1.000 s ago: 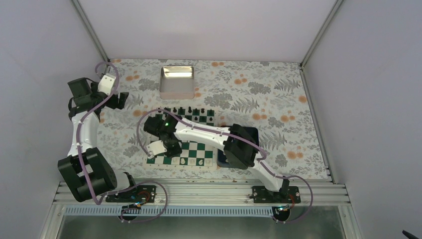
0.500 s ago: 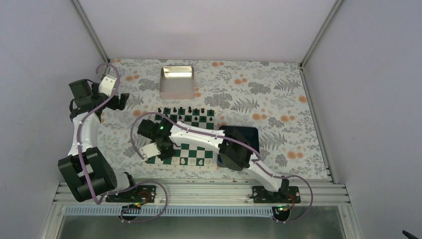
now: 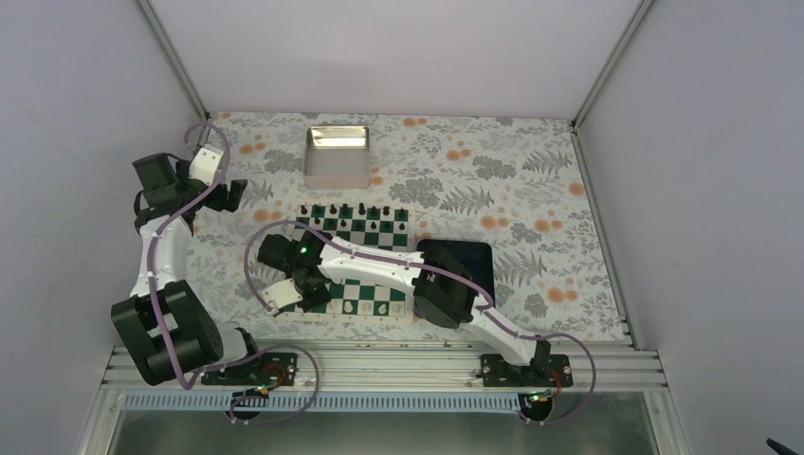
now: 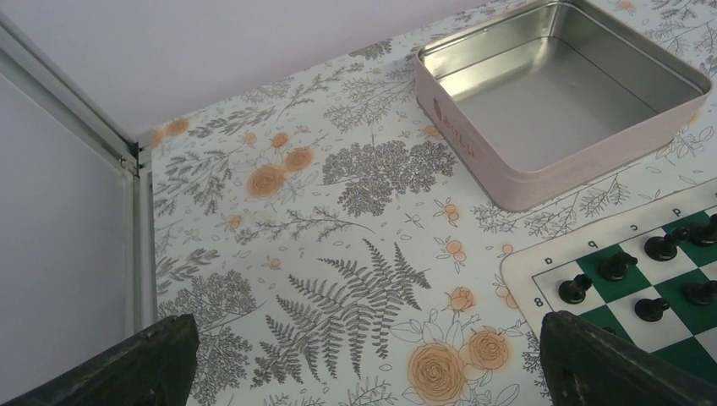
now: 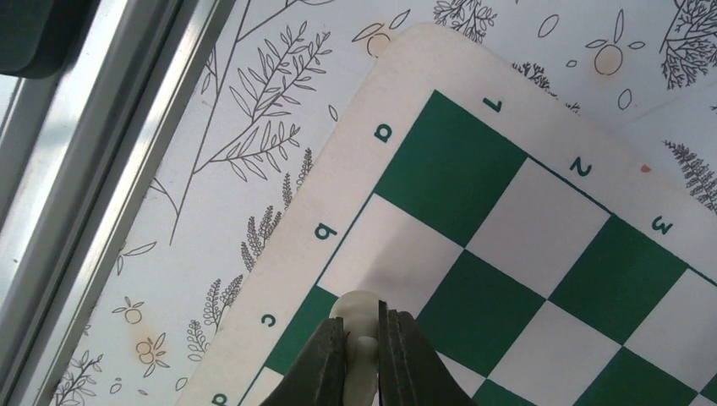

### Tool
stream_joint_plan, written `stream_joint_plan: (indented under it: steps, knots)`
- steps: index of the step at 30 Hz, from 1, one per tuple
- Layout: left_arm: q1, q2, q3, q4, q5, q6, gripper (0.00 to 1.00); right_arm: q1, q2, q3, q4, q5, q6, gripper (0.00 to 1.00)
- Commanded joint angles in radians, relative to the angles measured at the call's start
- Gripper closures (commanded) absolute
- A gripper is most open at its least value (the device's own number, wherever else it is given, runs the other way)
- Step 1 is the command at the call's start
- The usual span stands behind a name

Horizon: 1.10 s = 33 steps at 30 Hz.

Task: Set up the chess pieces on the board
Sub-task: Place the chess piece on the chessboard.

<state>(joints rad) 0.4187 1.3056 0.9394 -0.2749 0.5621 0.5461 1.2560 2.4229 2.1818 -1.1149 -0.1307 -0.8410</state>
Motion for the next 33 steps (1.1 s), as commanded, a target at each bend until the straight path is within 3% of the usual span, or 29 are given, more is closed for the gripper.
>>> stream_joint_plan:
  steps: [1, 30, 33]
  knots:
    - [-0.001, -0.021, -0.020, 0.020, 0.028, 0.019, 0.00, 0.013, 0.028, 0.029, 0.026, -0.014, -0.002, 0.91]
    - [0.000, -0.018, -0.034, 0.034, 0.039, 0.022, 0.00, 0.013, 0.068, 0.008, 0.069, -0.014, 0.005, 0.90]
    - [0.000, -0.018, -0.036, 0.035, 0.039, 0.022, 0.00, 0.011, 0.060, 0.002, 0.083, -0.006, 0.011, 0.86]
